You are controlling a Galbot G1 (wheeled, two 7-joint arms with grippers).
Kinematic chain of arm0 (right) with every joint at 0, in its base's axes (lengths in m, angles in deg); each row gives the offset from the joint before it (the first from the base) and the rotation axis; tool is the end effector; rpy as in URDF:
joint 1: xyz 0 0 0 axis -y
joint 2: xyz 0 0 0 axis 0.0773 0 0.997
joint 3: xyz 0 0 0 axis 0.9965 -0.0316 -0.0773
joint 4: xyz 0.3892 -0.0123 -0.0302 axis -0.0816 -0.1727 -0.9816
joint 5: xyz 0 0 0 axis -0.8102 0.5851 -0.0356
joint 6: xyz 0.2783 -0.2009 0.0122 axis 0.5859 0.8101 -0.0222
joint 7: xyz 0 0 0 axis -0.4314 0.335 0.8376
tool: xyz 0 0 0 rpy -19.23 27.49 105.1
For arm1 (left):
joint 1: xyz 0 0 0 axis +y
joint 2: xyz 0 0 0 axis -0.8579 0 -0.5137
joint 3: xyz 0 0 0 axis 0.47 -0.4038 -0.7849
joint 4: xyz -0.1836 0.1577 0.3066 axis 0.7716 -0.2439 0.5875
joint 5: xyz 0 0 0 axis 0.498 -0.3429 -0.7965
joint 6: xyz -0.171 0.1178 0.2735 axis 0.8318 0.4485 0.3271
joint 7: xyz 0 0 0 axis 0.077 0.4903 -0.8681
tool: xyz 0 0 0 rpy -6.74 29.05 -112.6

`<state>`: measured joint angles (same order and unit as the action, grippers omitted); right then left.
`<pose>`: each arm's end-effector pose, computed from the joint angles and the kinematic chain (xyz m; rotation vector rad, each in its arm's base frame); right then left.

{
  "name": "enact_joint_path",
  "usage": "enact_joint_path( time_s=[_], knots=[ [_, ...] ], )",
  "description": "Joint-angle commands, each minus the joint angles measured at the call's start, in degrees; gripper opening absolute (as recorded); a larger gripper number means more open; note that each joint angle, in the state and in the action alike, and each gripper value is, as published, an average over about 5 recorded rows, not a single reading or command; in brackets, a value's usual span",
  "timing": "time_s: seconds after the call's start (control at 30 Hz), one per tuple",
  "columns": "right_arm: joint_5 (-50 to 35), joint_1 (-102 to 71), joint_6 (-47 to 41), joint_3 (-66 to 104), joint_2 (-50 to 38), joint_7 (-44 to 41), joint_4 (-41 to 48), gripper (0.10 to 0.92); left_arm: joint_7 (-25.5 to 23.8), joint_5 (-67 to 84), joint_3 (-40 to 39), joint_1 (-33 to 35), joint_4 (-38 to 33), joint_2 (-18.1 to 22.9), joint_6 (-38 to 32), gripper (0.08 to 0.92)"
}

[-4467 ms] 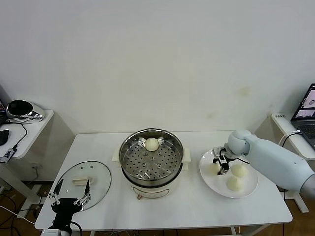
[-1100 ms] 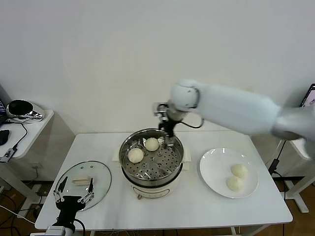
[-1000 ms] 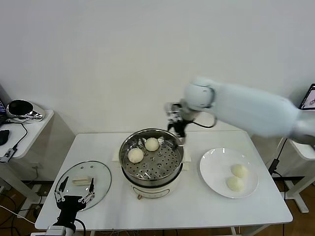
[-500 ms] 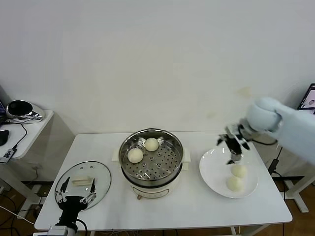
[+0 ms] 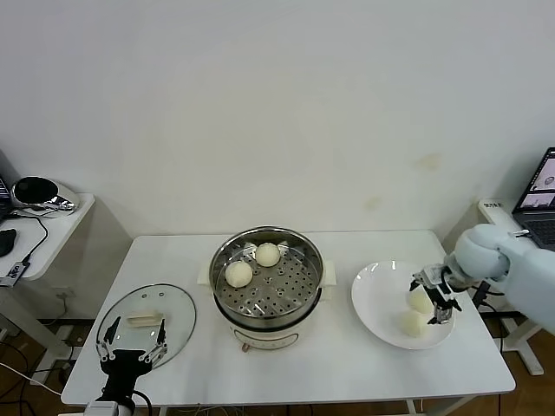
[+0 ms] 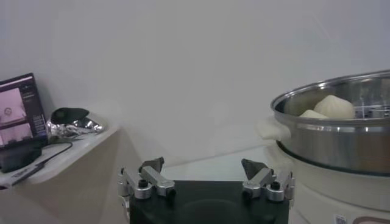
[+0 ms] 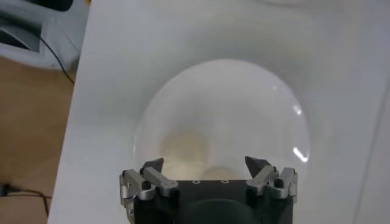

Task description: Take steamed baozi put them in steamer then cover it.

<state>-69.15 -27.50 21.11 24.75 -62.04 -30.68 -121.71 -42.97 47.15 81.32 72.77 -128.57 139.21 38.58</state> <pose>0.4516 -0.2200 -0.1781 1.2955 -1.2255 1.5051 0.0907 0.0889 -0.3189 0.1459 -2.9496 -0.3896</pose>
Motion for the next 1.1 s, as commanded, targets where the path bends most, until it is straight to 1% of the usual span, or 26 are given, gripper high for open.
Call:
enact_joint_path(
  time_s=[0.03, 0.47, 0.63, 0.83, 1.1],
  knots=[
    [3.8, -8.5, 1.2, 5.5, 0.5, 0.9, 3.9, 0.823, 0.0, -0.2, 0.0, 0.1, 0.0, 0.1, 0.0, 0.823],
    [4.0, -10.6, 1.0, 7.2, 5.1, 3.4, 8.1, 0.822, 0.0, -0.5, 0.1, 0.4, 0.0, 0.3, -0.1, 0.823],
    [4.1, -10.6, 0.8, 7.2, 6.7, 3.7, 9.2, 0.801, 0.0, -0.6, 0.0, 0.3, 0.1, 0.4, -0.1, 0.823],
    [4.1, -10.3, 0.4, 6.8, 7.7, 3.3, 9.6, 0.735, 0.0, -0.6, 0.0, 0.1, 0.1, 0.4, -0.1, 0.823],
    [4.1, -9.8, 0.3, 6.3, 7.7, 2.5, 9.8, 0.598, 0.0, -0.6, 0.1, -0.3, 0.4, 0.4, -0.1, 0.823]
  ],
)
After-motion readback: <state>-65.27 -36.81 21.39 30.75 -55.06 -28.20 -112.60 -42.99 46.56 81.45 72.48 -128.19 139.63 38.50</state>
